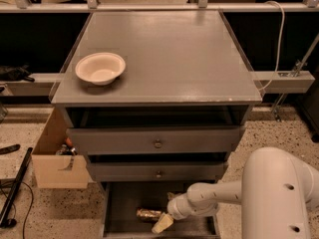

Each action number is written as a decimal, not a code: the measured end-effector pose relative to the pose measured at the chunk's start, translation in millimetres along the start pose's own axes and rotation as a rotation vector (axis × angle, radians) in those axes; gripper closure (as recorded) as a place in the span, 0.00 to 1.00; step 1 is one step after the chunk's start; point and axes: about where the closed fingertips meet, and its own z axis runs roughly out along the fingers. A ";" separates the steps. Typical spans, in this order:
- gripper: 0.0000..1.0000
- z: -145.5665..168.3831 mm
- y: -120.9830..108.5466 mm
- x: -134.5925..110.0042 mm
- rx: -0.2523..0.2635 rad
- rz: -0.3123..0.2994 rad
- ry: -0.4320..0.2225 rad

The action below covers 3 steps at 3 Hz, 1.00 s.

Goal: Pick orange can from bottom drawer and place on counter

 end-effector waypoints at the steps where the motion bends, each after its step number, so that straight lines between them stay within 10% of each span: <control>1: 0.00 27.9 -5.4 -2.2 -0.018 -0.006 0.019; 3: 0.00 75.0 -16.3 5.4 -0.011 -0.052 0.048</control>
Offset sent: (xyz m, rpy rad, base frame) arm 0.0338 0.0447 -0.0688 -0.0414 -0.0197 0.0608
